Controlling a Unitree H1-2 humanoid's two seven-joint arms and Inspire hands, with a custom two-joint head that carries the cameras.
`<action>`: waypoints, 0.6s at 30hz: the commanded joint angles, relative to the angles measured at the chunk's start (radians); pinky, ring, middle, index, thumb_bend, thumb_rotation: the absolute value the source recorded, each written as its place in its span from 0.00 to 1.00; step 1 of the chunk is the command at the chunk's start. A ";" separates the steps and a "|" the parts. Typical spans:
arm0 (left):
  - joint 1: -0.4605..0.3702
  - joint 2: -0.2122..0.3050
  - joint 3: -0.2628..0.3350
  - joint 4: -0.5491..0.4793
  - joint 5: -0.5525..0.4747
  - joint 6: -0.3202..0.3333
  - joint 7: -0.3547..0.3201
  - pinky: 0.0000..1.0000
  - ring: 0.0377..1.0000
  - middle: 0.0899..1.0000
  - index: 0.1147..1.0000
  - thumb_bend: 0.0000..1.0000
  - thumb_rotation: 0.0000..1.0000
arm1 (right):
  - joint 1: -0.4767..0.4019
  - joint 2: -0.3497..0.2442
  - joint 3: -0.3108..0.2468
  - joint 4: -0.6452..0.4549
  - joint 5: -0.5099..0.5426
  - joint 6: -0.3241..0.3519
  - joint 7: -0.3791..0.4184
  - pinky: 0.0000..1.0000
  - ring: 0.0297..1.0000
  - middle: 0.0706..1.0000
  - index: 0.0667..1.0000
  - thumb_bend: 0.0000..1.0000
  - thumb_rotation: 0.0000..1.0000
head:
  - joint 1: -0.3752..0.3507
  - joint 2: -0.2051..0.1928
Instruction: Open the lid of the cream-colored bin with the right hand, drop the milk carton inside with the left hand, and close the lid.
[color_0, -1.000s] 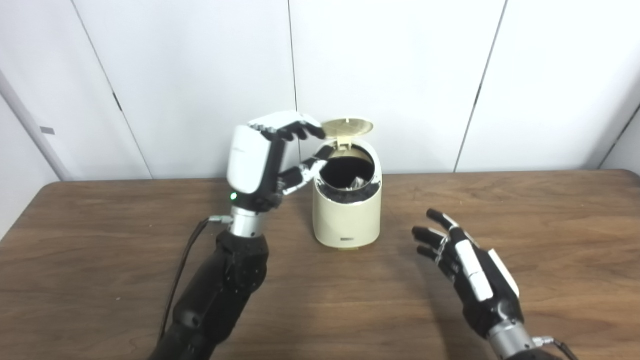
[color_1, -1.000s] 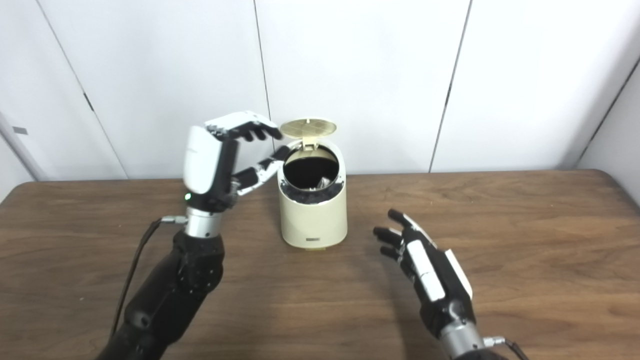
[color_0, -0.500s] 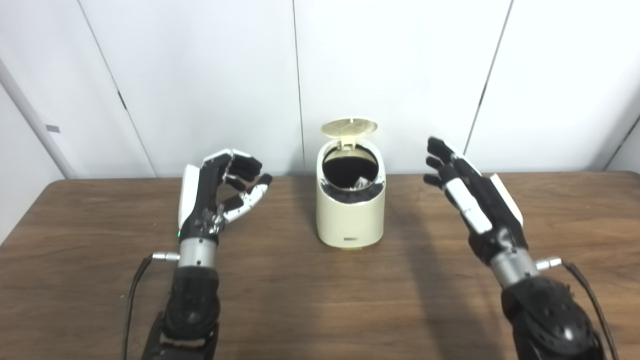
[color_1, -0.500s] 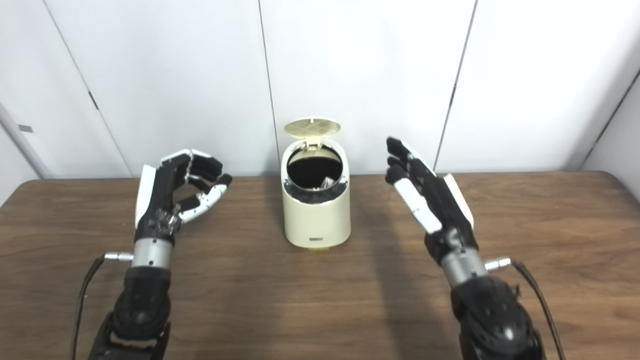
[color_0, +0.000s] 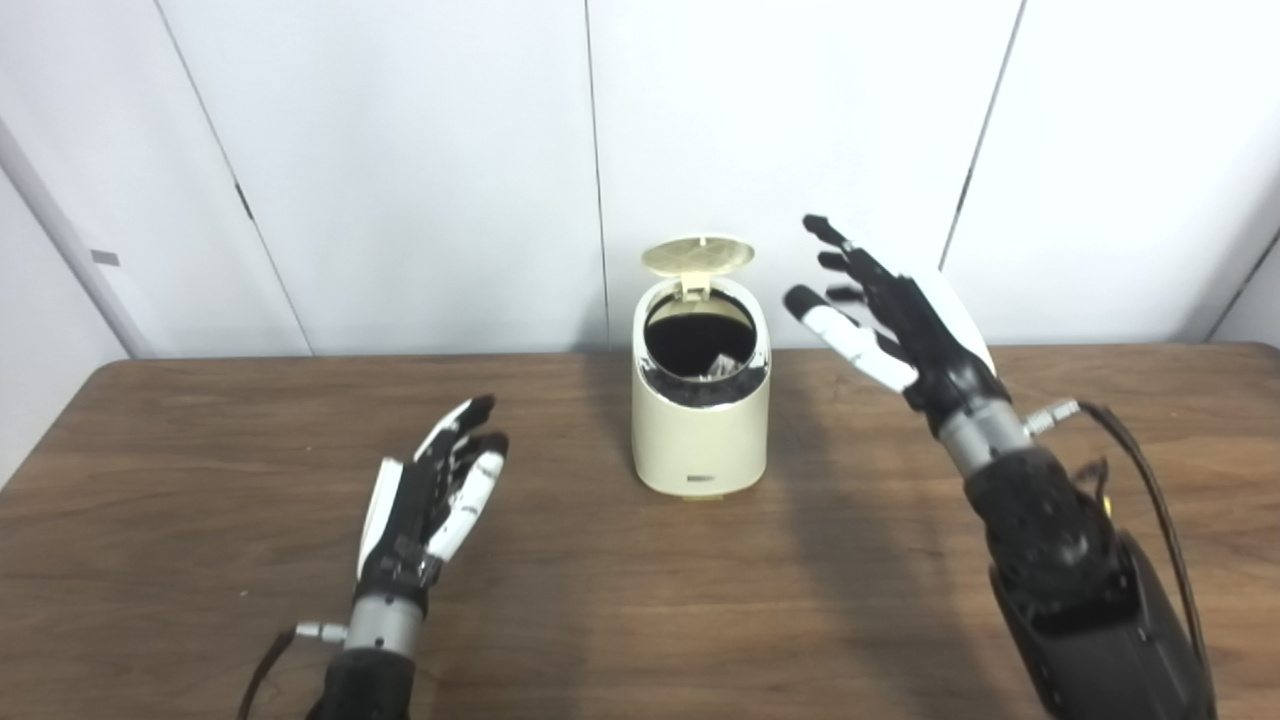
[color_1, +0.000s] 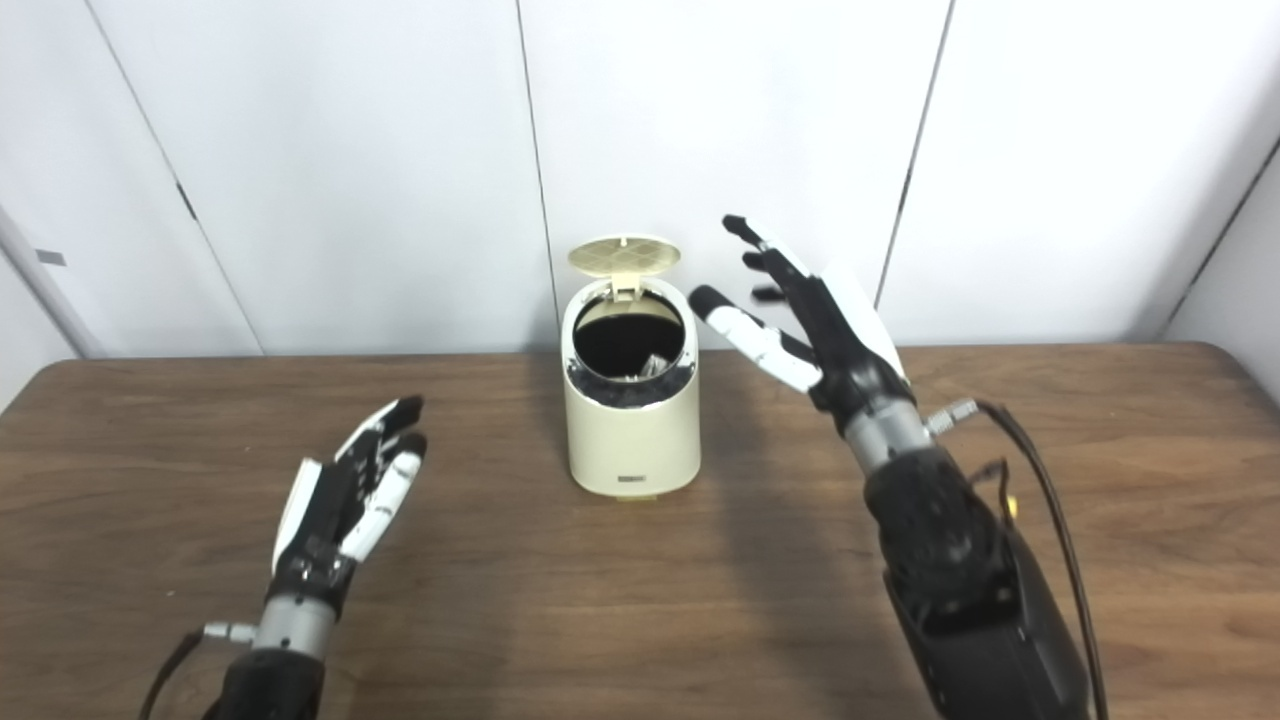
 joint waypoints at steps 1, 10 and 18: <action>-0.026 -0.010 0.005 -0.016 -0.029 -0.038 -0.011 0.89 0.95 0.96 0.97 0.49 0.83 | -0.081 -0.008 0.002 0.004 -0.019 -0.050 0.009 0.82 0.91 0.95 0.94 0.53 0.84 | -0.005 -0.003; -0.005 -0.063 0.035 0.020 -0.103 -0.063 -0.012 0.98 0.99 1.00 1.00 0.47 0.86 | -0.184 0.000 0.057 0.154 -0.098 -0.132 0.009 0.88 0.96 0.98 0.96 0.58 0.82 | -0.009 -0.021; -0.006 -0.085 0.041 0.022 -0.107 -0.070 -0.005 0.95 0.93 0.98 1.00 0.48 0.83 | -0.240 -0.016 0.143 0.202 -0.254 -0.143 0.042 0.94 1.00 1.00 0.96 0.61 0.90 | 0.004 -0.018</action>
